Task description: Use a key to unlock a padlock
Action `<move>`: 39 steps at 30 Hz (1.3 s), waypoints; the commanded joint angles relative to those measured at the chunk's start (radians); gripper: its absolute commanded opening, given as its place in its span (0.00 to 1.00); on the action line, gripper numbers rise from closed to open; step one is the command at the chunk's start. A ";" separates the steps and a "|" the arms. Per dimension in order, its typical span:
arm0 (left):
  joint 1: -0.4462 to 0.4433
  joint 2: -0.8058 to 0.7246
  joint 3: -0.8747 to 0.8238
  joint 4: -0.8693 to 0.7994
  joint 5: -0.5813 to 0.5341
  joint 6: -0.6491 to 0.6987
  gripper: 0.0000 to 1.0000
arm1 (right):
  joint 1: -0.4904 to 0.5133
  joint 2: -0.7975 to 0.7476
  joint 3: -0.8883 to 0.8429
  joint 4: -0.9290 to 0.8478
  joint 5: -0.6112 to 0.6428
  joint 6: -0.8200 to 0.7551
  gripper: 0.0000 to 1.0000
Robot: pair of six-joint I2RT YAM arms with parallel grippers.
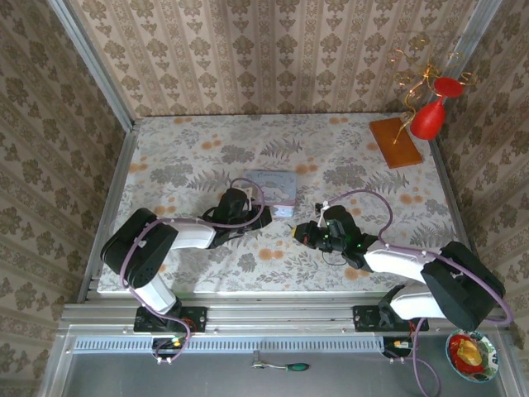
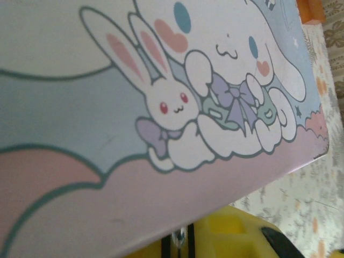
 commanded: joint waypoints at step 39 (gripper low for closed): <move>0.016 -0.034 -0.068 0.317 0.206 -0.392 0.01 | -0.080 0.257 -0.068 0.577 -0.292 0.274 0.00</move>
